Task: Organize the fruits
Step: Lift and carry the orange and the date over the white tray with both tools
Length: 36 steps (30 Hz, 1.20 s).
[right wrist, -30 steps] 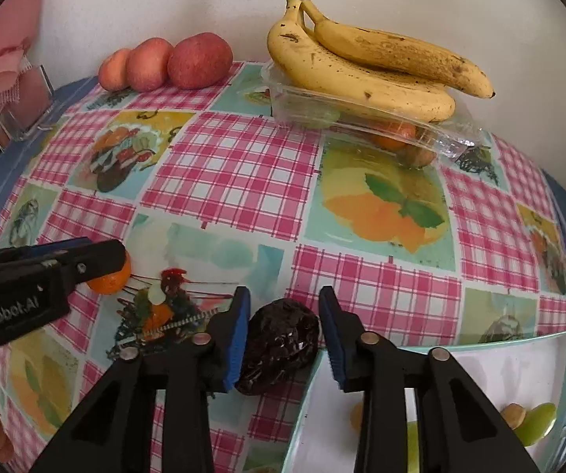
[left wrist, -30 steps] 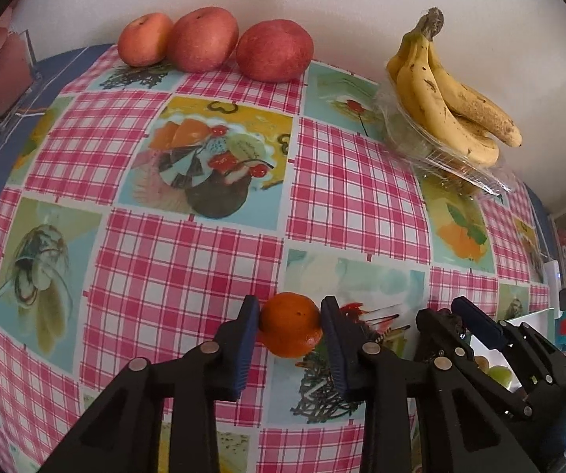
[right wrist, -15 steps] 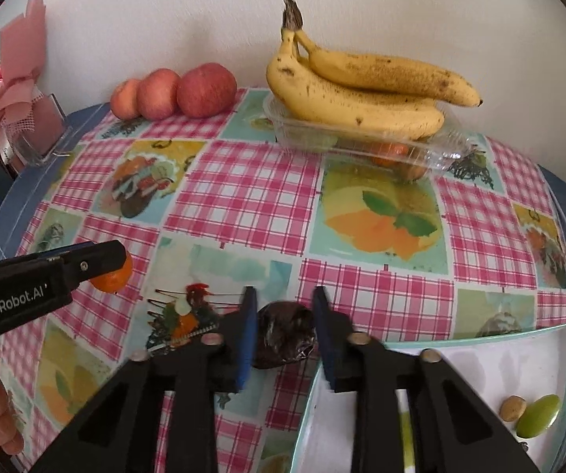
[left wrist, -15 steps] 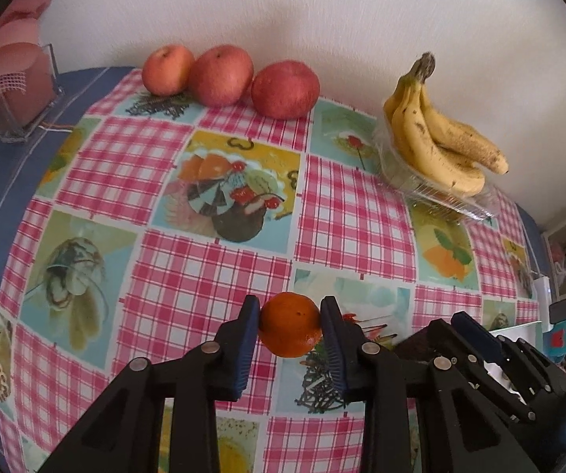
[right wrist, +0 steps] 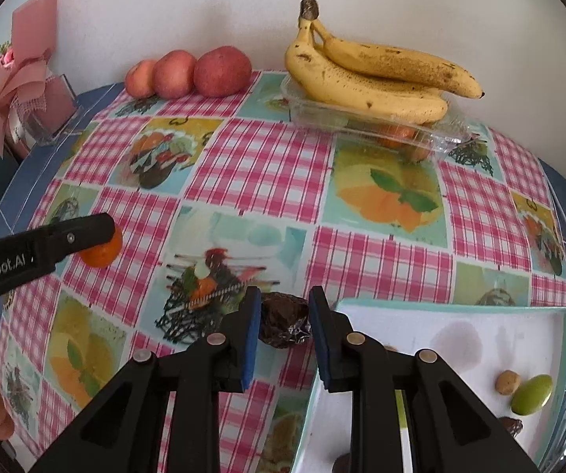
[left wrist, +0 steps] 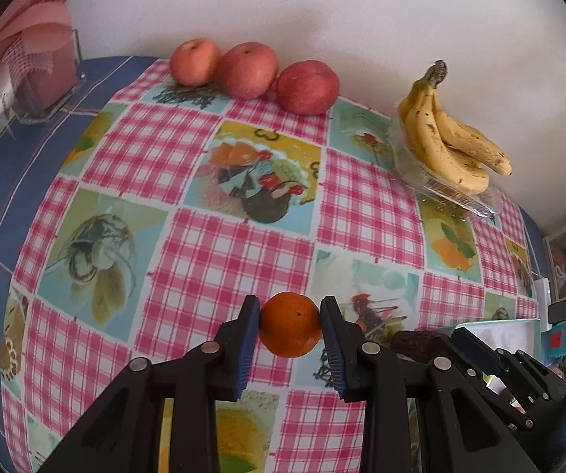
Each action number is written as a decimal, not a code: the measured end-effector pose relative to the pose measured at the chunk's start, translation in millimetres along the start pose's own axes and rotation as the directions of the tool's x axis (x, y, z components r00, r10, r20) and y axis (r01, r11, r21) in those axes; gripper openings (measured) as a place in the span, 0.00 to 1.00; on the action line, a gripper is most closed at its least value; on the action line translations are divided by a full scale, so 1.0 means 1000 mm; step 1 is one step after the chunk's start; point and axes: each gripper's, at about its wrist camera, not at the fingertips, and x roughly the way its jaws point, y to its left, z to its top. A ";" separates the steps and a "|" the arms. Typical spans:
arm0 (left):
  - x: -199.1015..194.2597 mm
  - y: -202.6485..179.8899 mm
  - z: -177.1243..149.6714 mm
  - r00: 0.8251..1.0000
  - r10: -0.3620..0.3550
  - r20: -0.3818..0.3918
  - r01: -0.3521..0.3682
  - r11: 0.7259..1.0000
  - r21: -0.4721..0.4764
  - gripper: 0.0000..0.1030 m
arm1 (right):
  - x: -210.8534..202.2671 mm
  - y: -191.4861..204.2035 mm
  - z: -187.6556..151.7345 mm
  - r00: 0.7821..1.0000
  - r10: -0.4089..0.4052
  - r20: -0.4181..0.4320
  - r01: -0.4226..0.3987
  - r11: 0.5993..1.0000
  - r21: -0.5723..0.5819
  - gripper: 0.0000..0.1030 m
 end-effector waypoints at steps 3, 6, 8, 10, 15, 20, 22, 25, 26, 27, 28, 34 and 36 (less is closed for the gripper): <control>0.000 0.009 -0.003 1.000 0.001 -0.009 -0.001 1.000 -0.019 0.33 | 0.000 0.003 -0.003 1.000 0.009 -0.012 -0.009 1.000 -0.004 0.25; 0.001 0.015 -0.004 1.000 0.001 -0.012 -0.001 0.999 -0.035 0.33 | 0.007 0.009 -0.006 0.999 0.027 -0.040 -0.028 1.000 -0.011 0.26; 0.003 0.017 -0.004 1.000 0.004 -0.016 -0.005 0.999 -0.040 0.33 | 0.013 0.012 -0.008 0.998 0.023 -0.062 -0.025 1.000 -0.020 0.26; 0.006 0.019 -0.005 1.000 0.007 -0.025 -0.008 0.999 -0.041 0.33 | 0.014 0.015 -0.007 0.998 0.023 -0.055 -0.025 0.999 -0.024 0.28; 0.016 0.019 -0.005 0.999 0.003 -0.045 -0.005 0.999 -0.042 0.33 | 0.023 0.015 -0.006 0.998 0.021 -0.065 -0.022 0.999 -0.027 0.43; 0.022 0.021 -0.004 0.999 0.006 -0.050 -0.008 0.999 -0.045 0.33 | 0.034 0.013 -0.004 0.997 0.031 -0.064 -0.032 0.999 -0.010 0.44; 0.024 0.022 -0.004 0.999 0.006 -0.053 -0.009 0.999 -0.047 0.33 | 0.037 0.015 -0.003 0.997 0.034 -0.065 -0.035 0.999 -0.019 0.44; 0.027 0.022 -0.004 0.998 0.006 -0.061 -0.008 0.999 -0.046 0.33 | 0.041 0.018 -0.004 0.997 0.035 -0.073 -0.038 0.999 -0.031 0.44; 0.027 0.022 -0.004 0.998 0.005 -0.063 -0.008 0.999 -0.044 0.33 | 0.042 0.018 -0.004 0.997 0.034 -0.072 -0.036 0.999 -0.034 0.44; 0.027 0.021 -0.004 0.998 0.005 -0.065 -0.008 0.999 -0.042 0.33 | 0.041 0.018 -0.004 0.997 0.033 -0.068 -0.035 0.999 -0.034 0.44; 0.027 0.021 -0.005 0.998 0.006 -0.067 -0.009 0.999 -0.039 0.33 | 0.040 0.018 -0.004 0.997 0.034 -0.062 -0.037 0.999 -0.033 0.42; 0.020 0.018 -0.008 0.998 0.008 -0.068 -0.011 0.999 -0.032 0.33 | 0.029 0.017 -0.005 0.997 0.054 -0.052 -0.055 0.998 -0.022 0.38; 0.012 0.016 -0.008 0.998 0.009 -0.056 -0.010 1.000 -0.027 0.33 | 0.024 0.016 -0.006 0.998 0.047 -0.046 -0.048 0.999 -0.016 0.38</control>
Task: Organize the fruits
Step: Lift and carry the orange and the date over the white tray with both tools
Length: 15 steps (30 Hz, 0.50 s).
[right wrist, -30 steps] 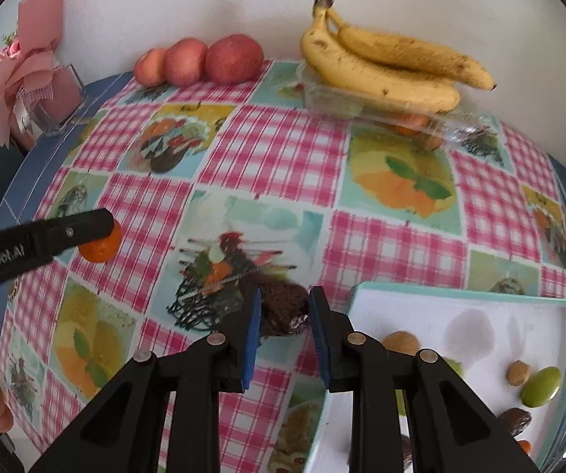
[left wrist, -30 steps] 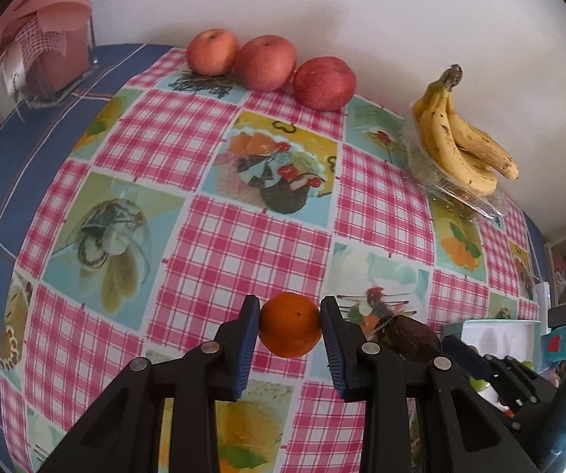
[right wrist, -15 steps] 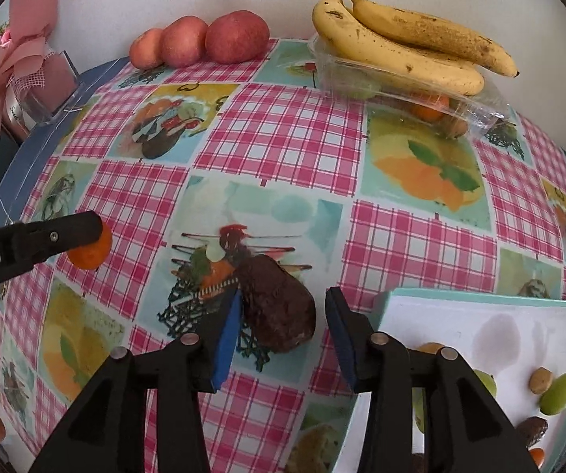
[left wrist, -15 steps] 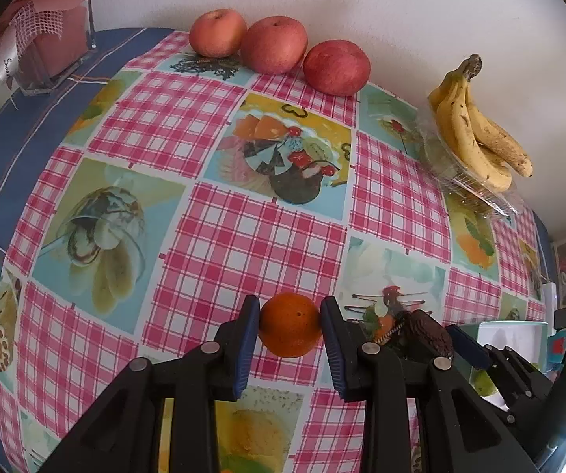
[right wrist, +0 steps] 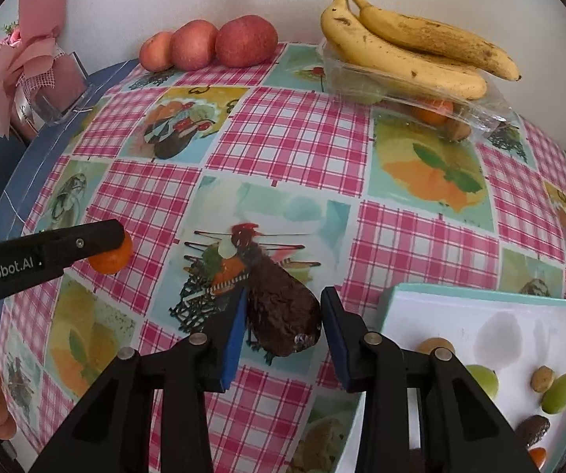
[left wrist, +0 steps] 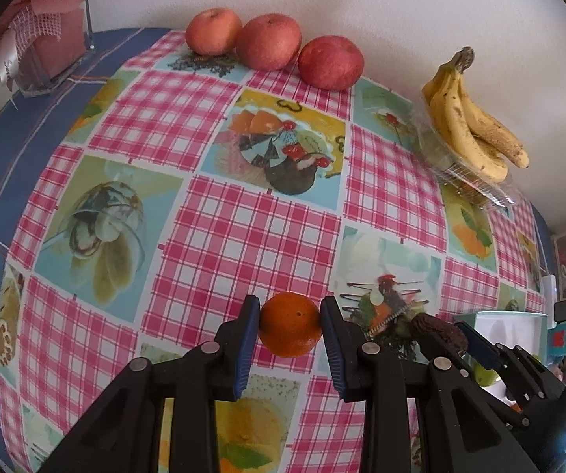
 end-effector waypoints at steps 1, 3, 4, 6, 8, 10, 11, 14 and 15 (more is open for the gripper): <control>-0.004 -0.001 -0.001 1.000 0.000 0.006 0.000 1.000 0.002 0.33 | -0.003 -0.001 -0.001 1.000 -0.003 0.004 0.003 1.000 0.003 0.38; -0.012 -0.002 -0.002 1.000 -0.001 0.016 0.001 1.000 0.006 0.33 | -0.012 -0.003 -0.003 1.000 -0.005 0.015 0.005 1.000 0.011 0.38; -0.016 -0.002 -0.004 1.000 -0.002 0.020 0.002 1.000 0.007 0.33 | -0.017 -0.003 -0.004 1.000 -0.005 0.022 0.005 1.000 0.014 0.38; -0.024 -0.003 -0.007 1.000 -0.004 0.028 0.003 1.000 0.009 0.33 | -0.025 -0.005 -0.007 1.000 -0.008 0.029 0.008 1.000 0.019 0.38; -0.030 -0.003 -0.011 0.999 -0.003 0.035 0.003 1.000 0.008 0.33 | -0.034 -0.006 -0.010 0.999 -0.024 0.033 0.023 1.000 0.020 0.38; -0.035 -0.005 -0.016 0.999 0.007 0.041 -0.008 1.000 0.008 0.33 | -0.042 -0.006 -0.015 0.999 -0.033 0.039 0.032 0.999 0.019 0.38; -0.039 -0.007 -0.021 0.999 0.012 0.045 -0.013 1.000 0.012 0.33 | -0.045 -0.006 -0.017 0.999 -0.034 0.040 0.034 0.999 0.019 0.38; -0.044 -0.015 -0.035 0.999 0.014 0.048 -0.015 0.999 0.037 0.33 | -0.058 -0.005 -0.026 0.998 -0.042 0.050 0.041 0.999 0.024 0.38; -0.046 -0.020 -0.040 0.999 0.011 0.047 -0.013 0.999 0.050 0.33 | -0.061 -0.005 -0.028 0.998 -0.044 0.053 0.042 0.999 0.026 0.38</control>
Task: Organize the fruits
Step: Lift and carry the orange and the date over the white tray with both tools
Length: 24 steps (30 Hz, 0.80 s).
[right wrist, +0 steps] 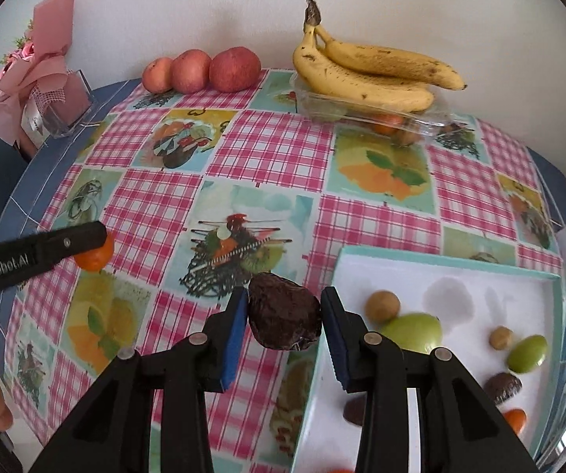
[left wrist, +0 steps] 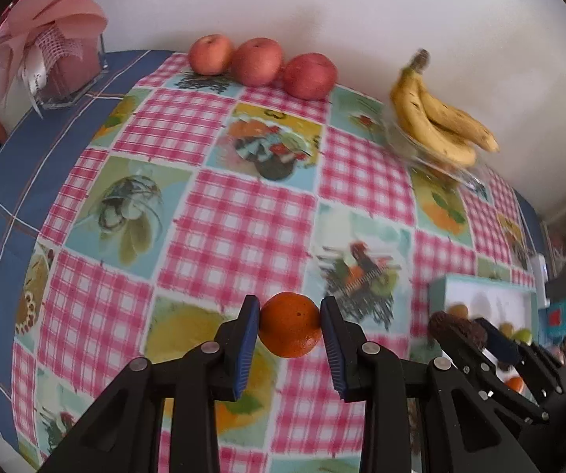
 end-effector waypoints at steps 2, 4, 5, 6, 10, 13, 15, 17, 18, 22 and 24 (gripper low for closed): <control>-0.005 -0.007 -0.006 1.000 -0.004 0.009 0.004 1.000 0.018 0.33 | -0.007 0.000 -0.006 1.000 0.000 0.005 0.000 1.000 0.004 0.38; -0.012 -0.012 -0.011 1.000 -0.002 0.023 0.001 0.999 0.033 0.33 | -0.013 -0.001 -0.012 1.000 -0.005 0.006 0.005 1.000 0.010 0.38; -0.015 -0.014 -0.013 1.000 0.000 0.029 -0.001 0.999 0.037 0.33 | -0.015 -0.002 -0.014 1.000 -0.010 0.008 0.010 1.000 0.012 0.38; -0.017 -0.015 -0.015 0.999 0.003 0.035 -0.004 0.999 0.040 0.33 | -0.019 -0.002 -0.017 1.000 -0.016 0.010 0.015 1.000 0.015 0.38; -0.026 -0.021 -0.025 0.999 -0.001 0.052 -0.002 0.999 0.052 0.33 | -0.033 -0.005 -0.026 0.999 -0.022 0.033 0.022 0.999 0.028 0.38; -0.027 -0.029 -0.030 0.999 -0.005 0.050 0.001 0.997 0.071 0.33 | -0.040 -0.011 -0.032 0.999 -0.017 0.046 0.015 0.999 0.045 0.38; -0.026 -0.036 -0.034 0.999 -0.007 0.044 0.004 0.996 0.086 0.33 | -0.042 -0.017 -0.037 0.999 -0.013 0.049 0.010 0.998 0.059 0.38; -0.024 -0.046 -0.037 0.999 -0.016 0.036 0.012 0.994 0.105 0.33 | -0.041 -0.025 -0.041 0.999 -0.016 0.041 0.013 0.997 0.077 0.38; -0.023 -0.051 -0.038 0.999 -0.022 0.032 0.018 0.993 0.114 0.33 | -0.041 -0.029 -0.043 0.999 -0.018 0.039 0.015 0.996 0.088 0.38; -0.020 -0.074 -0.045 0.998 -0.061 0.013 0.058 0.985 0.164 0.33 | -0.043 -0.055 -0.051 0.999 -0.031 0.041 0.025 0.990 0.139 0.38; -0.019 -0.085 -0.048 0.997 -0.082 0.001 0.080 0.980 0.184 0.33 | -0.046 -0.073 -0.056 0.997 -0.060 0.039 0.052 0.984 0.171 0.38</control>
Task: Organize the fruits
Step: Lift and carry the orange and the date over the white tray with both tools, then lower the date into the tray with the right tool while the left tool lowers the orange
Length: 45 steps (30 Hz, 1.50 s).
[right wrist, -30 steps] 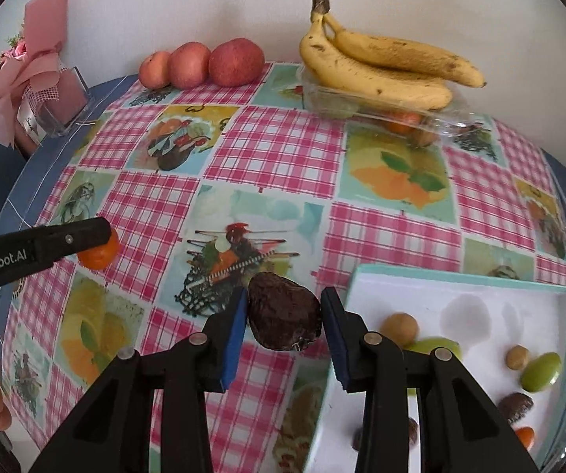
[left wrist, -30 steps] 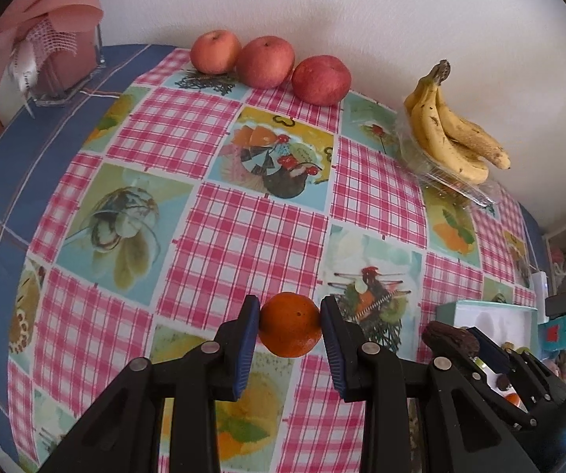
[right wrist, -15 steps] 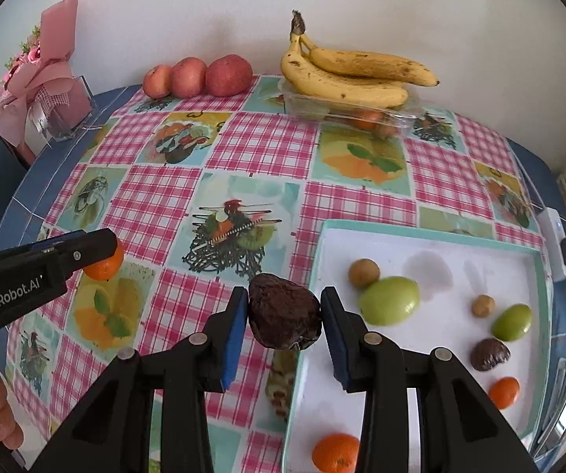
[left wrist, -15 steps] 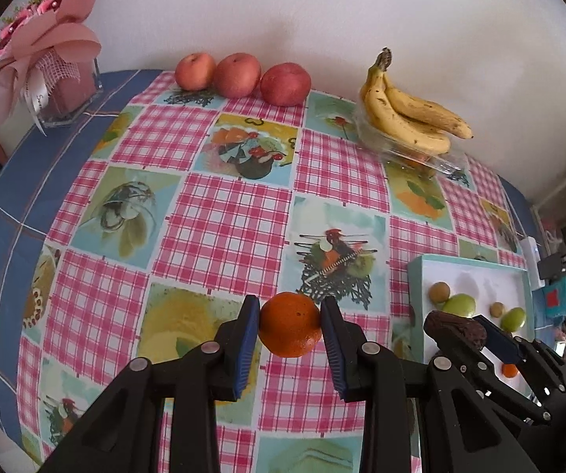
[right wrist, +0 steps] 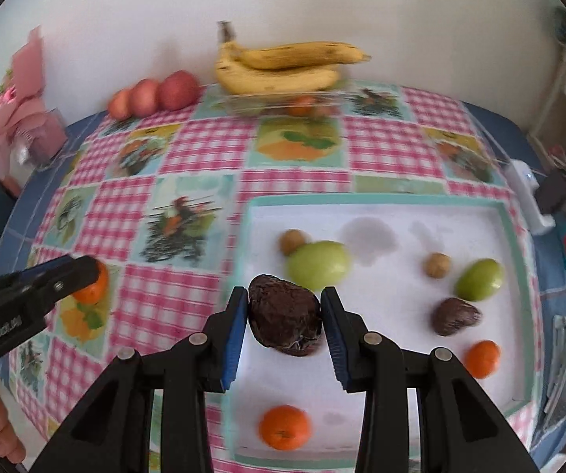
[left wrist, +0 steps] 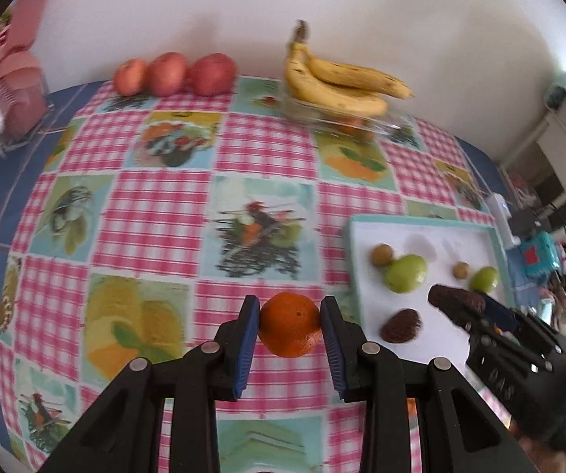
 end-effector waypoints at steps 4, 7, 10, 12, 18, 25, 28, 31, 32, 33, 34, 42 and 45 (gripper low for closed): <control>0.007 -0.023 -0.003 0.998 -0.060 -0.031 0.061 0.997 0.041 0.33 | -0.006 -0.036 -0.005 0.999 -0.042 0.011 0.041 0.996 0.082 0.38; 0.012 -0.044 -0.007 0.995 -0.086 -0.056 0.091 0.993 0.079 0.33 | -0.012 -0.063 -0.008 0.997 -0.080 0.020 0.077 0.987 0.140 0.38; 0.015 -0.061 -0.012 0.992 -0.105 -0.073 0.113 0.987 0.116 0.33 | -0.017 -0.085 -0.011 0.994 -0.109 0.026 0.102 0.977 0.186 0.38; 0.018 -0.074 -0.016 0.990 -0.111 -0.085 0.122 0.982 0.146 0.33 | -0.020 -0.098 -0.013 0.993 -0.114 0.032 0.105 0.972 0.210 0.38; 0.026 -0.095 -0.025 0.986 -0.116 -0.124 0.138 0.971 0.194 0.33 | -0.032 -0.118 -0.019 0.989 -0.143 0.047 0.127 0.960 0.249 0.38; 0.038 -0.102 -0.032 0.983 -0.097 -0.154 0.129 0.967 0.218 0.33 | -0.035 -0.120 -0.021 0.989 -0.137 0.049 0.120 0.960 0.254 0.38; 0.046 -0.104 -0.037 0.980 -0.080 -0.180 0.121 0.965 0.232 0.33 | -0.033 -0.119 -0.023 0.990 -0.134 0.042 0.119 0.961 0.251 0.38; 0.051 -0.104 -0.039 0.979 -0.065 -0.195 0.111 0.965 0.236 0.33 | -0.029 -0.118 -0.026 0.992 -0.121 0.033 0.109 0.961 0.254 0.38; 0.053 -0.104 -0.039 0.978 -0.061 -0.197 0.108 0.966 0.236 0.33 | -0.027 -0.117 -0.027 0.993 -0.118 0.030 0.106 0.962 0.253 0.38; 0.053 -0.104 -0.039 0.978 -0.059 -0.199 0.106 0.966 0.235 0.33 | -0.025 -0.116 -0.028 0.993 -0.117 0.024 0.107 0.962 0.250 0.38; 0.054 -0.104 -0.039 0.978 -0.058 -0.200 0.106 0.966 0.235 0.33 | -0.024 -0.115 -0.029 0.993 -0.116 0.021 0.108 0.963 0.247 0.39; 0.067 -0.106 -0.041 0.973 -0.040 -0.227 0.097 0.964 0.247 0.33 | -0.013 -0.108 -0.035 0.995 -0.102 -0.009 0.101 0.969 0.226 0.39; 0.071 -0.104 -0.040 0.972 -0.037 -0.234 0.095 0.966 0.240 0.33 | -0.009 -0.107 -0.038 0.994 -0.107 -0.026 0.110 0.969 0.220 0.39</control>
